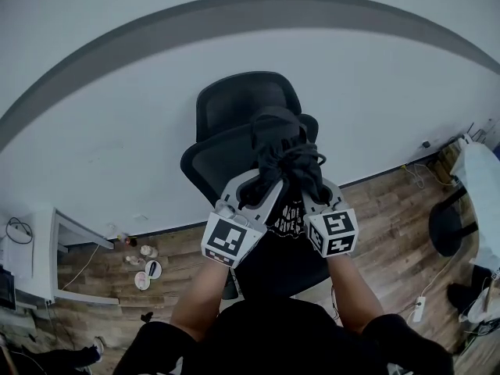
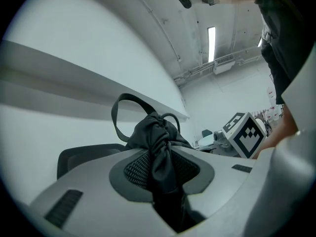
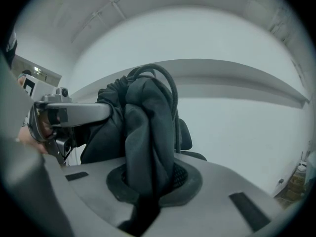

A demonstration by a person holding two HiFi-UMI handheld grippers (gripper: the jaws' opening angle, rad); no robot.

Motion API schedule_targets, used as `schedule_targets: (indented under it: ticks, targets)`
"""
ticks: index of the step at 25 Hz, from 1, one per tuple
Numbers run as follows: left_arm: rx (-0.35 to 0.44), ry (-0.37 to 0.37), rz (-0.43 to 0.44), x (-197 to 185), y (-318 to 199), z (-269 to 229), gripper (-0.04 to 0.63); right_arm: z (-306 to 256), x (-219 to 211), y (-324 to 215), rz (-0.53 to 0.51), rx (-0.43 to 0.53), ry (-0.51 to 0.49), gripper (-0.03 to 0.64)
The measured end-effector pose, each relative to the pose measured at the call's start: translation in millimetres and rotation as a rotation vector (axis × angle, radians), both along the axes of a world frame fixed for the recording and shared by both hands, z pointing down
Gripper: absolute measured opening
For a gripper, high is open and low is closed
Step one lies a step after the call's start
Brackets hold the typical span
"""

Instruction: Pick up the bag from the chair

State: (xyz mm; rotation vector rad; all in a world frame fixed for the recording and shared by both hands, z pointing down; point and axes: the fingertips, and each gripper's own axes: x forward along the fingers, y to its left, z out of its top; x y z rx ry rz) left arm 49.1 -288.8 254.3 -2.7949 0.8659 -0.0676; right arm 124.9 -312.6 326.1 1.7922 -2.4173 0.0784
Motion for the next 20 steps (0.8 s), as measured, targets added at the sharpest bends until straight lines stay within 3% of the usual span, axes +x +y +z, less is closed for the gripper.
schedule_targets:
  ticks: [20]
  targets:
    - [-0.065, 0.0, 0.015, 3.9, -10.5, 16.7, 0.118, 17.5, 4.5, -5.1, 0.022, -0.019, 0.022, 0.052]
